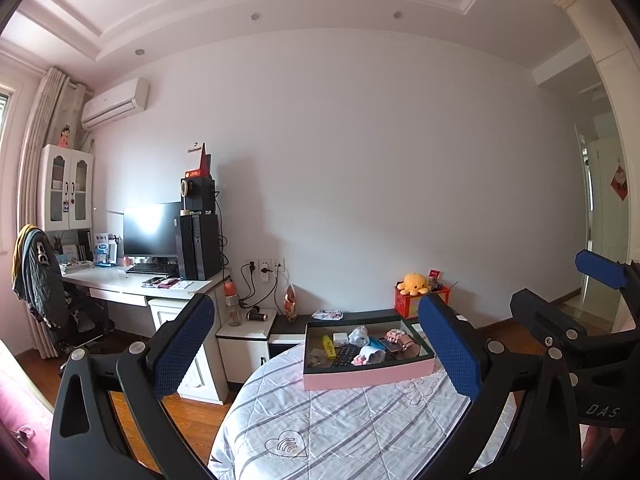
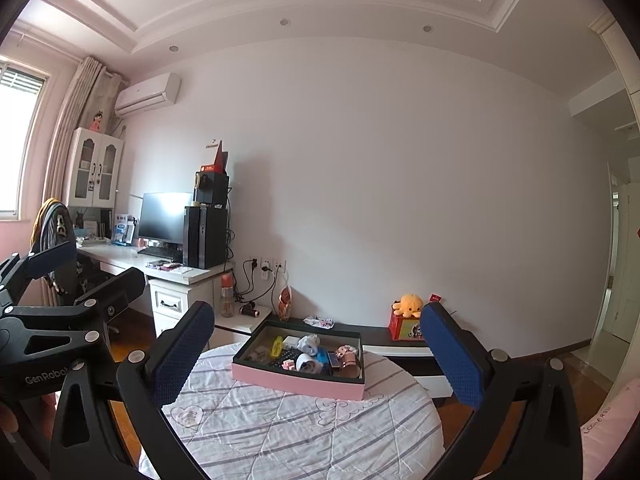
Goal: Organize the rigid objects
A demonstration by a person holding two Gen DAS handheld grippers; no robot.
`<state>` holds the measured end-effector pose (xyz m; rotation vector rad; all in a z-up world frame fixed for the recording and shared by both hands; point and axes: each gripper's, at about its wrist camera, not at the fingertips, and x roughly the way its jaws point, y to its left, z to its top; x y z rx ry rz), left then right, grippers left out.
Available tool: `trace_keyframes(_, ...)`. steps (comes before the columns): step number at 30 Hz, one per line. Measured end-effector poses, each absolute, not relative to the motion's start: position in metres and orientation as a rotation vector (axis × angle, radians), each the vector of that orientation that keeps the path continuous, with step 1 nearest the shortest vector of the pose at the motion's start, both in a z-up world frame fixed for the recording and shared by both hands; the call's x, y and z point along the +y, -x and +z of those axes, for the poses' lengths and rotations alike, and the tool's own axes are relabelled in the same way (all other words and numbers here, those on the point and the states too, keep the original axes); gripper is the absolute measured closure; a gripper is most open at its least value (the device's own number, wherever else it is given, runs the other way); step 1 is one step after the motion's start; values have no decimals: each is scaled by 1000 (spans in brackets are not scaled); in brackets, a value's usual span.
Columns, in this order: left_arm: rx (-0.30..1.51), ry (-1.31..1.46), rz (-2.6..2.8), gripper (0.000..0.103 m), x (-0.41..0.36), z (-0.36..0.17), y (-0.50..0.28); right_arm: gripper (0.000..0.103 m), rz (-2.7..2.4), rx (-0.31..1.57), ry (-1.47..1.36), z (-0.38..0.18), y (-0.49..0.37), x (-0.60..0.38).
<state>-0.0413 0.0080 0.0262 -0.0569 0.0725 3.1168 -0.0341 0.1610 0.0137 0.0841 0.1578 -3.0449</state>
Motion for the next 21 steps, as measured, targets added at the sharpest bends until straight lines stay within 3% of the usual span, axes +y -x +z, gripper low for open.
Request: trace_keyframes(21,89,46,3140,0,5,21,48,0,-3038,164,-103,11,39,161)
